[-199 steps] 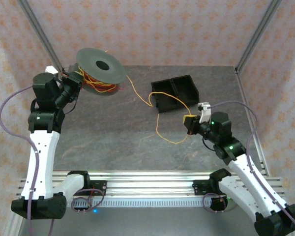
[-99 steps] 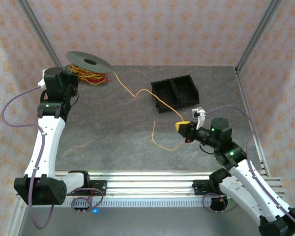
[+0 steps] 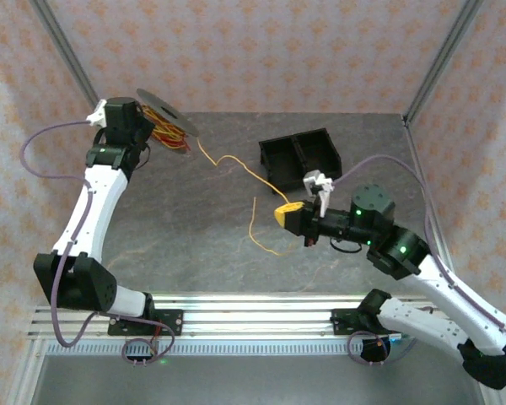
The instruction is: Wrap the cables
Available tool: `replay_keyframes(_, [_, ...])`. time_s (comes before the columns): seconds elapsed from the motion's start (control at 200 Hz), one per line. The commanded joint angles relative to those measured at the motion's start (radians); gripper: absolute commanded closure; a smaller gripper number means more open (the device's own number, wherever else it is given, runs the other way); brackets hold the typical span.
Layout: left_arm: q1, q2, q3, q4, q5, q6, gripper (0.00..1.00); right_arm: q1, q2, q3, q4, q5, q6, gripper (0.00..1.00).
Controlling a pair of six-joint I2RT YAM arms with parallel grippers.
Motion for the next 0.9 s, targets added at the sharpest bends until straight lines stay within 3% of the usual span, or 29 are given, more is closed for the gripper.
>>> replay_keyframes(0.0, [-0.048, 0.015, 0.052, 0.061, -0.132, 0.123, 1.0, 0.054, 0.057, 0.131, -0.034, 0.03, -0.075, 1.0])
replay_keyframes(0.345, [-0.221, 0.074, 0.031, -0.016, -0.132, 0.375, 1.0, 0.067, 0.246, 0.505, -0.275, 0.29, -0.189, 1.0])
replay_keyframes(0.736, [-0.355, -0.015, -0.016, -0.068, -0.014, 0.659, 1.0, 0.066, 0.354, 0.715, -0.446, 0.618, -0.212, 1.0])
replay_keyframes(0.896, [-0.399, -0.038, -0.034, -0.091, 0.019, 0.725, 1.0, 0.057, 0.354, 0.743, -0.452, 0.65, -0.199, 1.0])
